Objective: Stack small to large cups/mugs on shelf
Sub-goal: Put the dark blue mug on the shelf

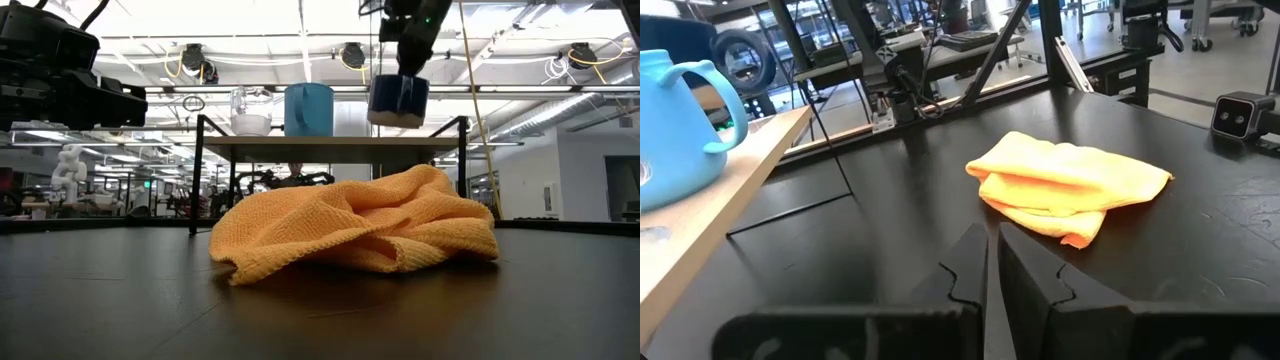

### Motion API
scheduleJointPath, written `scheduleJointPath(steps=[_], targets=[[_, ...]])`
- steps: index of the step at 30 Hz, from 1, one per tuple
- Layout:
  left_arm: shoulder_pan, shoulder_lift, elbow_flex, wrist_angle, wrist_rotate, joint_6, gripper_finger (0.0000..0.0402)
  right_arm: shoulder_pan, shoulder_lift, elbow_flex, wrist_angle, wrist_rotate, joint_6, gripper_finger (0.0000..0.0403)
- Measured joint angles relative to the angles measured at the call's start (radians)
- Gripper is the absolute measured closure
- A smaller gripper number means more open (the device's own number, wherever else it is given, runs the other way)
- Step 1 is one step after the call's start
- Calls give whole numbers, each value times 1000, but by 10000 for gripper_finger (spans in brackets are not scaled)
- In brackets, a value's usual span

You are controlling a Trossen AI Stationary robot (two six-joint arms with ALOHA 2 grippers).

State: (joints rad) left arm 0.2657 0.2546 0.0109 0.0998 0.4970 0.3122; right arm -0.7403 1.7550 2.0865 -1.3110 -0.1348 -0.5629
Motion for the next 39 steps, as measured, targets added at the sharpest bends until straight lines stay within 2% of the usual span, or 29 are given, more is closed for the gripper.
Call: scheduleJointPath(steps=[12,39], targets=[[0,0,0,-1,-1,8,371,-4,22,1,12,-82,-106,387],[0,0,0,-7,-1,7,371,40,81,2,-25,-106,-49,387]])
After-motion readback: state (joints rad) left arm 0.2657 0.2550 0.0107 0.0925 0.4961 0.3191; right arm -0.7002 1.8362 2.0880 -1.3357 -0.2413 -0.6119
